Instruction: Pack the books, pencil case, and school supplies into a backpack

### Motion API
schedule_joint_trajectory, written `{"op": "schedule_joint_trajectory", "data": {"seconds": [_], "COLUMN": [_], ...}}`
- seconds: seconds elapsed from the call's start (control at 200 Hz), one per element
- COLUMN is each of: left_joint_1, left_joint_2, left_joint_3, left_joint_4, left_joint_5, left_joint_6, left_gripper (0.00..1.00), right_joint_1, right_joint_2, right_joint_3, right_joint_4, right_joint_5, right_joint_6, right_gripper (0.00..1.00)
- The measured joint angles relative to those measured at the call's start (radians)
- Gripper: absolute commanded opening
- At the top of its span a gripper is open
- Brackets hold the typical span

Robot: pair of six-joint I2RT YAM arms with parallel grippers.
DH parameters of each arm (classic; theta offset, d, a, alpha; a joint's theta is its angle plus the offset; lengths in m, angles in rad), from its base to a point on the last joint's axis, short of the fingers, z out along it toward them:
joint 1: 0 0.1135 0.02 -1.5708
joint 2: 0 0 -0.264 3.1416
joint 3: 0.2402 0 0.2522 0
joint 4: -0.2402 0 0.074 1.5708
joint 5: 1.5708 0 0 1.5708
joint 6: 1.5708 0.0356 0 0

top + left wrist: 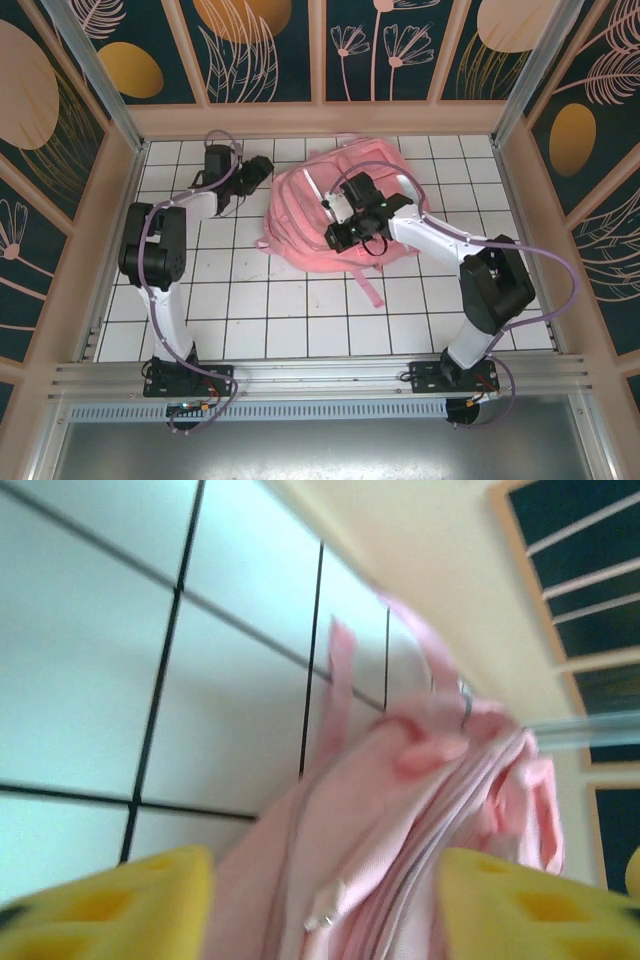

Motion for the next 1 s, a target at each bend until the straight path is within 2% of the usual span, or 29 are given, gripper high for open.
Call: {"op": "schedule_joint_trajectory", "data": {"seconds": [0.14,0.405,0.52,0.645,0.69,0.721,0.846,0.866,0.876,1.001], "left_joint_1": [0.02,0.001,-0.045,-0.101,-0.11,-0.112,-0.113,-0.116,-0.116,-0.117], "left_joint_2": [-0.083,-0.436,-0.446,-0.358,-0.308,-0.264,-0.159,-0.151,-0.148,-0.121], "left_joint_3": [-0.071,-0.466,-0.529,-0.509,-0.481,-0.455,-0.396,-0.395,-0.395,-0.396], "left_joint_4": [-0.004,0.046,0.081,0.13,0.147,0.155,0.218,0.229,0.235,0.26], "left_joint_5": [-0.039,-0.048,-0.048,-0.045,-0.045,-0.044,-0.045,-0.05,-0.053,-0.066], "left_joint_6": [0.015,-0.014,-0.047,-0.072,-0.077,-0.082,-0.092,-0.092,-0.092,-0.093], "left_gripper": [0.99,0.99,0.99,0.95,0.88,0.79,0.22,0.1,0.0,0.0], "right_joint_1": [0.001,0.001,-0.001,-0.003,-0.003,-0.003,-0.002,-0.003,-0.003,-0.005], "right_joint_2": [0.054,0.167,0.185,0.188,0.188,0.188,0.188,0.188,0.187,0.158], "right_joint_3": [0.005,0.122,0.166,0.174,0.174,0.174,0.139,0.131,0.126,0.062], "right_joint_4": [0.057,0.172,0.203,0.216,0.217,0.218,0.264,0.266,0.269,0.28], "right_joint_5": [-0.005,-0.004,-0.022,-0.042,-0.047,-0.05,-0.049,-0.048,-0.047,-0.02], "right_joint_6": [0.088,0.219,0.243,0.262,0.263,0.264,0.269,0.269,0.269,0.266], "right_gripper": [0.0,0.0,0.0,0.0,0.0,0.0,0.0,0.0,0.0,0.0]}}
